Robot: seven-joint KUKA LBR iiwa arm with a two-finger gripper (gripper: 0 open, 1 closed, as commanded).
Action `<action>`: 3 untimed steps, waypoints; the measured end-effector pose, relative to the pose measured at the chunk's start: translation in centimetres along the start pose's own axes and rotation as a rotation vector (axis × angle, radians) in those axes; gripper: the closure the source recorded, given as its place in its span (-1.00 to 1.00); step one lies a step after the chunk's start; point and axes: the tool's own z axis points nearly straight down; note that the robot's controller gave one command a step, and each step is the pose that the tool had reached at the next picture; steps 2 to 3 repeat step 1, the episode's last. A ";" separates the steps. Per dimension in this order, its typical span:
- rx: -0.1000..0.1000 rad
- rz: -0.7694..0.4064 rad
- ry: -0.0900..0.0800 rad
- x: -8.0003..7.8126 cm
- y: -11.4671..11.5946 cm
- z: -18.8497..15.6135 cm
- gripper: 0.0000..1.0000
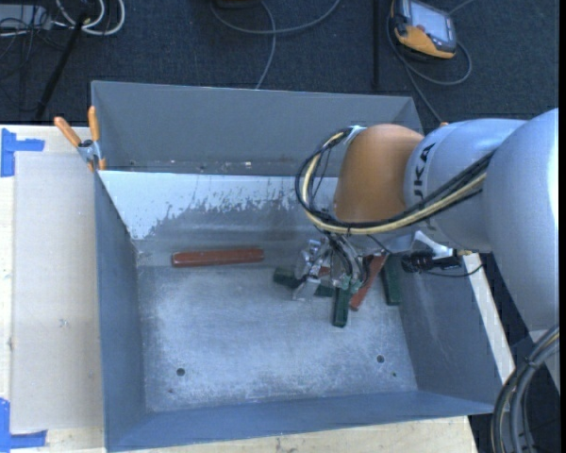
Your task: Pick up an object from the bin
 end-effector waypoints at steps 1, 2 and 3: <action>0.001 -0.023 -0.006 0.8 -1.4 -13.4 1.00; 0.001 -0.023 -0.006 0.8 -1.4 -13.4 1.00; 0.001 -0.023 -0.006 0.8 -1.4 -13.4 1.00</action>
Offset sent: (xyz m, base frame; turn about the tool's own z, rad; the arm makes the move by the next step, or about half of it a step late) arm -0.0126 -0.0126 0.1297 -0.0233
